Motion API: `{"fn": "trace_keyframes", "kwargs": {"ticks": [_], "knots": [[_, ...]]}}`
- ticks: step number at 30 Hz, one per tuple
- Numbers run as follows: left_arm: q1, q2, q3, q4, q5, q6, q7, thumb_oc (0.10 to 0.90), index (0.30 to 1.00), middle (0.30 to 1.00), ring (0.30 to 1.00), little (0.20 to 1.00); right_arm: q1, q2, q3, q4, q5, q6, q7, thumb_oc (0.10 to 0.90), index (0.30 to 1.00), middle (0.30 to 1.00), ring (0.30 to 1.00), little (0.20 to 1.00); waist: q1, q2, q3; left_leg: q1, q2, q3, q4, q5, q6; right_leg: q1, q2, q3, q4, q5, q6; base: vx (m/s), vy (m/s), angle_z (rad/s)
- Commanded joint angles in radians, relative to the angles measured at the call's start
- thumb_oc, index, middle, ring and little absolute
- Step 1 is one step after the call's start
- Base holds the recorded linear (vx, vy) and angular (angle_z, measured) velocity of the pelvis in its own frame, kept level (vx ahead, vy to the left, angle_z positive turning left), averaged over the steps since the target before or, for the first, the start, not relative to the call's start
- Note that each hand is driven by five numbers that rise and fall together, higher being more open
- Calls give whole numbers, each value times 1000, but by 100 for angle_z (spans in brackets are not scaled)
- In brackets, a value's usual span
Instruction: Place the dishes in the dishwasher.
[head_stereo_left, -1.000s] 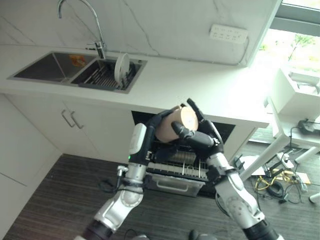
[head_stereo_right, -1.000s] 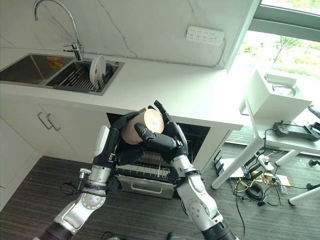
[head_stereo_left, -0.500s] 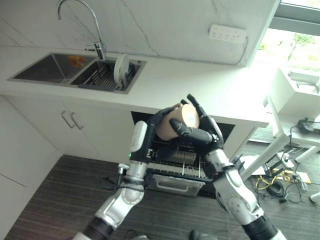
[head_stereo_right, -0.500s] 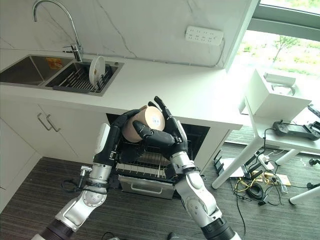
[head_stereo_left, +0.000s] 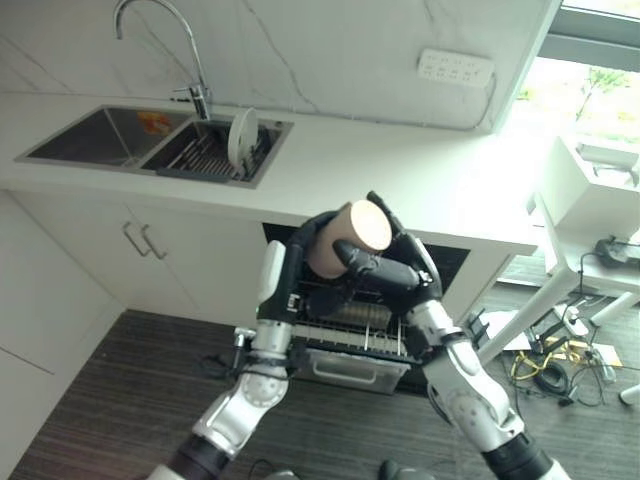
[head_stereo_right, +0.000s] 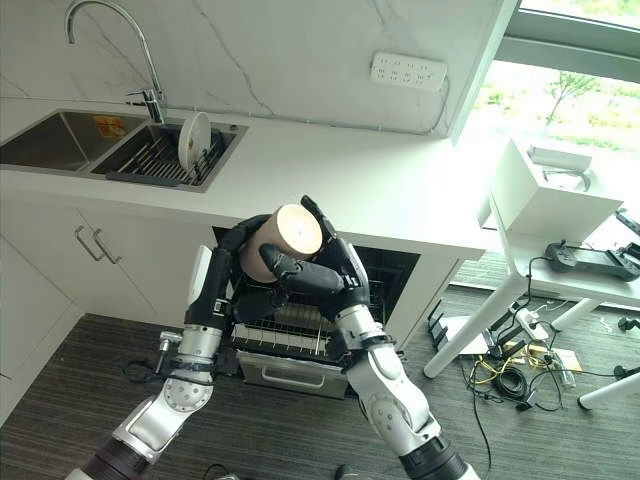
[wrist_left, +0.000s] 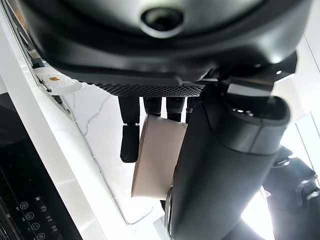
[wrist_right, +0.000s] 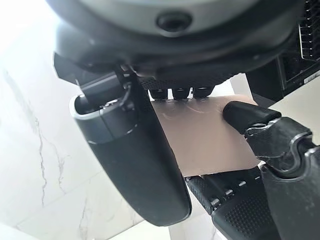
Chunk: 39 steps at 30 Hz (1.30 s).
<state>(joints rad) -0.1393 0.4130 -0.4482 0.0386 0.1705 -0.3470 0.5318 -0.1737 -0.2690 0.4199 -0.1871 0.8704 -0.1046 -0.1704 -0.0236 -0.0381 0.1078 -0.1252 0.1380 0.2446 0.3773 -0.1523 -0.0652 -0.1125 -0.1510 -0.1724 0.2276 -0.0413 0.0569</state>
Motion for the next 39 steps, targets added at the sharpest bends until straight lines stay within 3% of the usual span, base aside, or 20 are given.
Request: {"fn": "trace_keyframes", "kwargs": {"ticks": [1,15,20,21,27,32,39], "knots": [[-130,-13,-23,-80,-11,-77,4,400,300,300,300,300,-94,62,-14,-72,26,-85,72,800,900,900,900,900,15,0,-58,60,35,-56,-77,-32,-10,25,-87,-18,72,-56,114,0,0,0],[-134,-16,-64,-59,-9,-99,-44,400,300,300,300,300,-116,77,-2,-44,6,-101,54,800,900,900,900,900,19,-2,-58,63,35,-56,-77,-34,-8,28,-85,-14,72,-58,114,2,0,0],[-163,13,46,-211,-121,31,-207,400,300,300,300,300,-120,77,-13,-78,-26,-65,7,800,900,900,900,900,27,13,-66,62,26,-70,-77,-34,-12,28,-92,-19,72,-58,117,18,27,0],[-175,22,25,-209,-116,35,-190,400,300,300,300,300,-121,81,-12,-75,-30,-63,14,800,900,900,900,900,24,13,-64,58,26,-71,-77,-33,-10,25,-87,-13,72,-58,116,0,0,0],[-163,0,-60,-173,-12,-13,-106,400,300,300,300,300,-125,66,-5,-57,-17,-91,50,800,900,900,900,900,18,4,-45,58,31,-64,-77,-33,-8,22,-83,-9,72,-56,116,0,0,0],[-154,19,-65,-179,-29,-40,-139,400,300,300,300,300,-136,61,-13,-58,-12,-92,46,800,900,900,900,900,22,3,-39,60,28,-65,-77,-36,-5,25,-84,-11,72,-59,115,0,0,0],[-178,7,-95,-175,-44,-14,-170,400,300,300,300,300,-172,81,-7,-43,-16,-105,22,800,900,900,900,900,25,4,-43,61,27,-68,-77,-38,-5,28,-88,-15,72,-60,115,0,0,0]]}}
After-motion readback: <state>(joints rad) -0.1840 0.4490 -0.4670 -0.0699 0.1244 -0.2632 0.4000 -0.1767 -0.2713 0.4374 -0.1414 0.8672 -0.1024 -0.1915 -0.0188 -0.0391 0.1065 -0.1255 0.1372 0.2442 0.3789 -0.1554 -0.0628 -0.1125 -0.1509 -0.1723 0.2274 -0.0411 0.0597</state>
